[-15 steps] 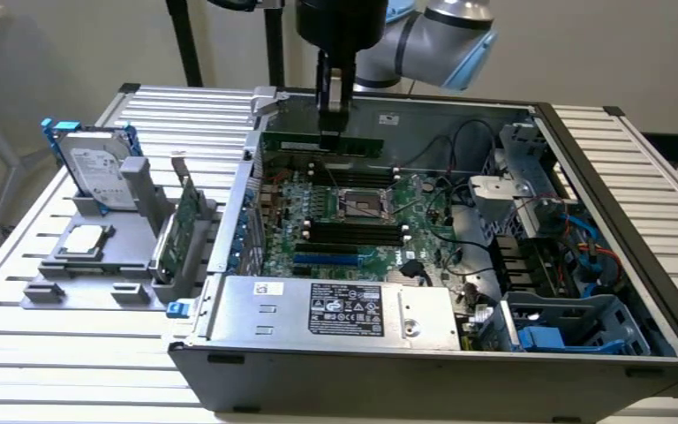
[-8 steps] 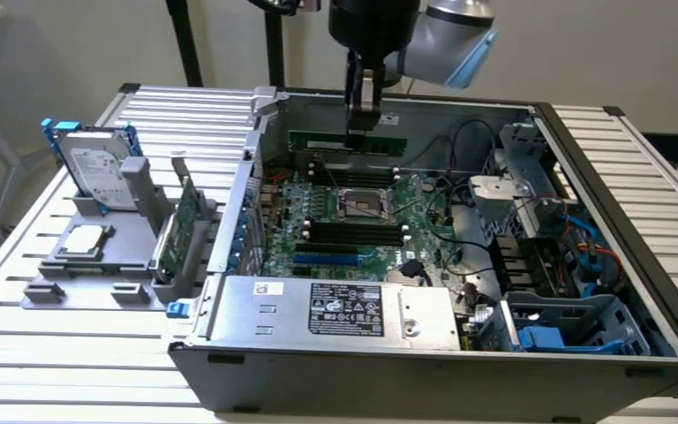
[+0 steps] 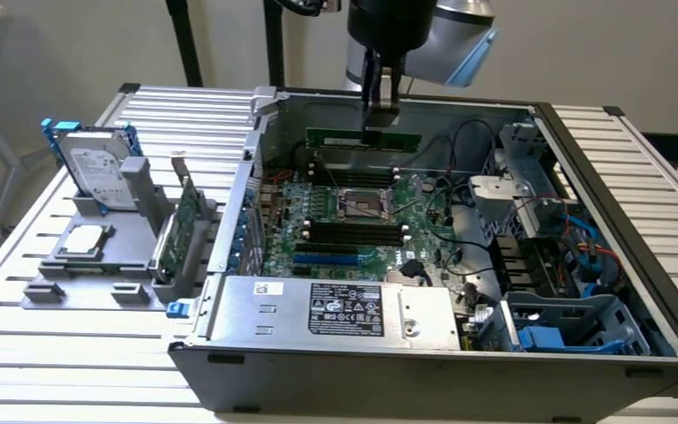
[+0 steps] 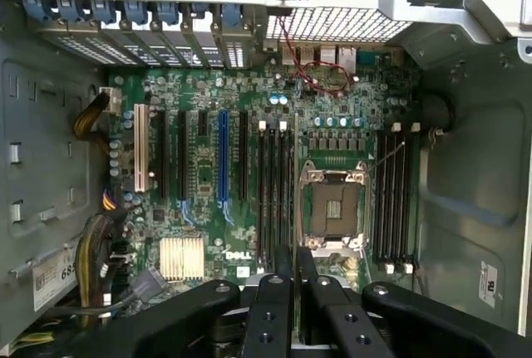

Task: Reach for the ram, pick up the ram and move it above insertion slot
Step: 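Pick up the ram and move it above insertion slot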

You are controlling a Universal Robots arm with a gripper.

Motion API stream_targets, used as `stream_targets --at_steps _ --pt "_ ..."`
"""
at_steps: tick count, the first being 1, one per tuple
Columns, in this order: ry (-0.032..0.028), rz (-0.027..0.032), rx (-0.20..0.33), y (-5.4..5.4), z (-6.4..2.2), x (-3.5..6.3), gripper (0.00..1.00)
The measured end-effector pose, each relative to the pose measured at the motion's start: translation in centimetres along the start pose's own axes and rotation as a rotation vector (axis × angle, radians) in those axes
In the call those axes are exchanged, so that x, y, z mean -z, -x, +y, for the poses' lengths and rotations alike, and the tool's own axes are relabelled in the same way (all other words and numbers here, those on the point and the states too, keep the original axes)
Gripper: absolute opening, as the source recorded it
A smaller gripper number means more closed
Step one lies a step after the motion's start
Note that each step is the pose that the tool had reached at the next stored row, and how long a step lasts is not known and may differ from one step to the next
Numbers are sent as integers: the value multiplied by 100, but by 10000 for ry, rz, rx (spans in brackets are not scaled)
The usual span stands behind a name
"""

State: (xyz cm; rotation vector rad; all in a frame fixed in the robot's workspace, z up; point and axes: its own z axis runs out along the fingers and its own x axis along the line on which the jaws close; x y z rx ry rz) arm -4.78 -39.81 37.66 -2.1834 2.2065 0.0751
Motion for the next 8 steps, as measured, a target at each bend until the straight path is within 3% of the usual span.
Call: stream_targets --at_steps 8 --pt "-12 -4 -11 1 0 -3 14"
